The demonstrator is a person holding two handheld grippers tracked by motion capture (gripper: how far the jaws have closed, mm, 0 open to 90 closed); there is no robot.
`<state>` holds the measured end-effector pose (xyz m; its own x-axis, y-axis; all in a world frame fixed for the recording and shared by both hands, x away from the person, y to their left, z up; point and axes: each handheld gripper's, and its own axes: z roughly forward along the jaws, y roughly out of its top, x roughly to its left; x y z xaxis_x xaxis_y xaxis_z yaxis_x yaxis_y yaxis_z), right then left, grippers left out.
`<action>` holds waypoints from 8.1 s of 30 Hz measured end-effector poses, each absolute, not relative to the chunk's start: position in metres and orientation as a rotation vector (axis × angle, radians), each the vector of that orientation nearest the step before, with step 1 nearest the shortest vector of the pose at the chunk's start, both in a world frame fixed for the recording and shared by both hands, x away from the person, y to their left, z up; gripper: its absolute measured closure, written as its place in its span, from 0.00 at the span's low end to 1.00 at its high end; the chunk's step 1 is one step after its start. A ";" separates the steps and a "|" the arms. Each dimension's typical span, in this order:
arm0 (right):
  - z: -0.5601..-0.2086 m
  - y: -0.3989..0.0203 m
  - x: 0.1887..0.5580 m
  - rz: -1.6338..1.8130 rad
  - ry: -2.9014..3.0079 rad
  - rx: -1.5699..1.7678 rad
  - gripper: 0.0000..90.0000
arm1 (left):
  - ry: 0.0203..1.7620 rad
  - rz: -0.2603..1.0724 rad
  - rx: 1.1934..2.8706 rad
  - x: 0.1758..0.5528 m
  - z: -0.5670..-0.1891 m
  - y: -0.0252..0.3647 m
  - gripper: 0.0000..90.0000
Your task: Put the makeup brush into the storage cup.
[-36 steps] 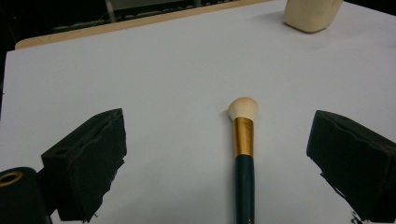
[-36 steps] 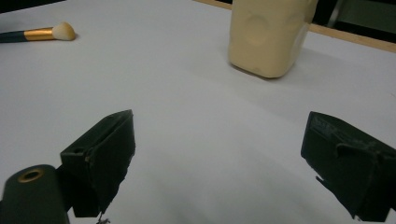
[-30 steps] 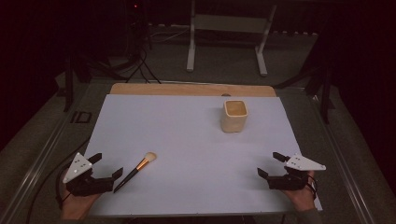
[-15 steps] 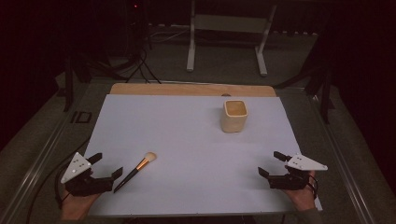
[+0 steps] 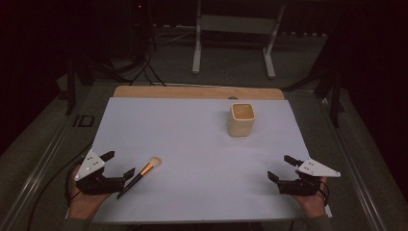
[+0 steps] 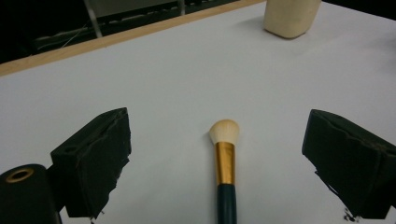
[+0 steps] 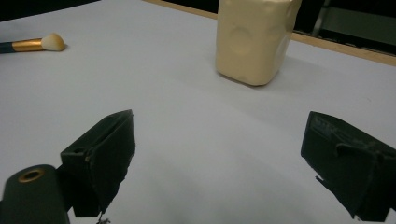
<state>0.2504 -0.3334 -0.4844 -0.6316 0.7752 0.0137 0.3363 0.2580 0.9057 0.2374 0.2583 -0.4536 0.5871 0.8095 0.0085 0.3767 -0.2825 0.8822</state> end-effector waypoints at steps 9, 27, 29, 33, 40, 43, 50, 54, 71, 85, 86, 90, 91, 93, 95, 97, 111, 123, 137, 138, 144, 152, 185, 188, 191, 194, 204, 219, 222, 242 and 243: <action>-0.484 -0.335 0.251 1.345 2.094 1.016 0.11 | 0.927 0.571 1.877 0.253 -0.449 0.248 0.12; -0.483 -0.335 0.250 1.351 2.092 1.013 0.11 | 0.893 0.535 1.923 0.283 -0.452 0.222 0.14; -0.483 -0.335 0.250 1.352 2.091 1.013 0.11 | 0.896 0.532 1.925 0.284 -0.453 0.220 0.14; -0.483 -0.335 0.250 1.353 2.091 1.013 0.11 | 0.896 0.527 1.927 0.285 -0.453 0.220 0.14; -0.483 -0.335 0.250 1.353 2.094 1.012 0.11 | 0.895 0.520 1.950 0.285 -0.453 0.220 0.15; -0.483 -0.335 0.250 1.353 2.097 1.008 0.11 | 0.894 0.507 1.976 0.285 -0.453 0.220 0.16; -0.483 -0.334 0.250 1.357 2.096 1.007 0.11 | 0.896 0.473 2.065 0.291 -0.450 0.217 0.17; -0.483 -0.334 0.249 1.359 2.101 1.004 0.11 | 0.905 0.463 2.118 0.294 -0.448 0.215 0.18; -0.482 -0.334 0.249 1.358 2.103 1.000 0.11 | 0.893 0.321 2.511 0.313 -0.456 0.208 0.19; -0.483 -0.333 0.249 1.350 2.115 0.996 0.11 | 0.889 0.117 2.799 0.329 -0.464 0.193 0.21; -0.483 -0.333 0.249 1.351 2.115 0.997 0.11 | 0.893 0.111 2.811 0.330 -0.465 0.192 0.21; -0.483 -0.333 0.249 1.351 2.118 0.996 0.11 | 0.912 0.084 2.842 0.333 -0.469 0.189 0.23; -0.483 -0.332 0.249 1.351 2.119 0.995 0.11 | 0.921 0.083 2.839 0.334 -0.469 0.189 0.23; -0.483 -0.333 0.249 1.352 2.119 0.996 0.11 | 0.928 0.088 2.845 0.335 -0.469 0.188 0.25; -0.484 -0.333 0.249 1.351 2.119 0.996 0.11 | 0.937 0.076 2.846 0.335 -0.469 0.187 0.26; -0.483 -0.333 0.249 1.351 2.119 0.996 0.11 | 0.943 0.068 2.848 0.335 -0.470 0.186 0.29; -0.484 -0.333 0.249 1.351 2.121 0.996 0.11 | 1.050 -0.084 2.913 0.335 -0.486 0.181 0.69; -0.484 -0.334 0.249 1.350 2.118 1.000 0.11 | 1.123 -0.032 2.850 0.338 -0.476 0.188 0.83; -0.484 -0.333 0.249 1.349 2.119 1.001 0.11 | 1.141 0.166 2.588 0.338 -0.432 0.203 0.83; -0.484 -0.333 0.249 1.349 2.119 1.001 0.11 | 1.141 0.166 2.588 0.338 -0.432 0.203 0.83; -0.484 -0.333 0.249 1.347 2.116 1.004 0.11 | 1.149 0.239 2.499 0.337 -0.426 0.203 0.83; -0.484 -0.333 0.250 1.341 2.116 1.006 0.11 | 1.153 0.296 2.380 0.339 -0.423 0.199 0.83; -0.483 -0.333 0.249 1.362 2.107 0.997 0.11 | 1.079 0.474 2.058 0.344 -0.422 0.182 0.83; -0.483 -0.333 0.249 1.364 2.104 0.996 0.11 | 1.076 0.486 2.044 0.346 -0.423 0.180 0.83; -0.483 -0.333 0.249 1.364 2.103 0.997 0.11 | 1.072 0.490 2.027 0.346 -0.423 0.178 0.83; -0.483 -0.333 0.249 1.365 2.102 0.996 0.11 | 1.065 0.515 1.988 0.347 -0.423 0.176 0.83; -0.483 -0.334 0.249 1.368 2.100 0.999 0.11 | 1.047 0.551 1.908 0.350 -0.423 0.168 0.83; -0.483 -0.335 0.249 1.372 2.097 1.001 0.11 | 1.026 0.553 1.825 0.359 -0.422 0.158 0.83; -0.483 -0.335 0.249 1.373 2.097 1.001 0.11 | 1.020 0.547 1.818 0.362 -0.421 0.155 0.83; -0.482 -0.335 0.249 1.385 2.093 1.005 0.11 | 0.966 0.510 1.780 0.379 -0.415 0.139 0.83; -0.482 -0.335 0.249 1.388 2.091 1.006 0.11 | 0.966 0.508 1.775 0.380 -0.415 0.138 0.83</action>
<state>0.2487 -0.3354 -0.4822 -0.6420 0.7659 0.0361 0.3310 0.2343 0.9141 0.3802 0.1383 -0.4146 0.5913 0.8009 -0.0943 0.3760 -0.1704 0.9108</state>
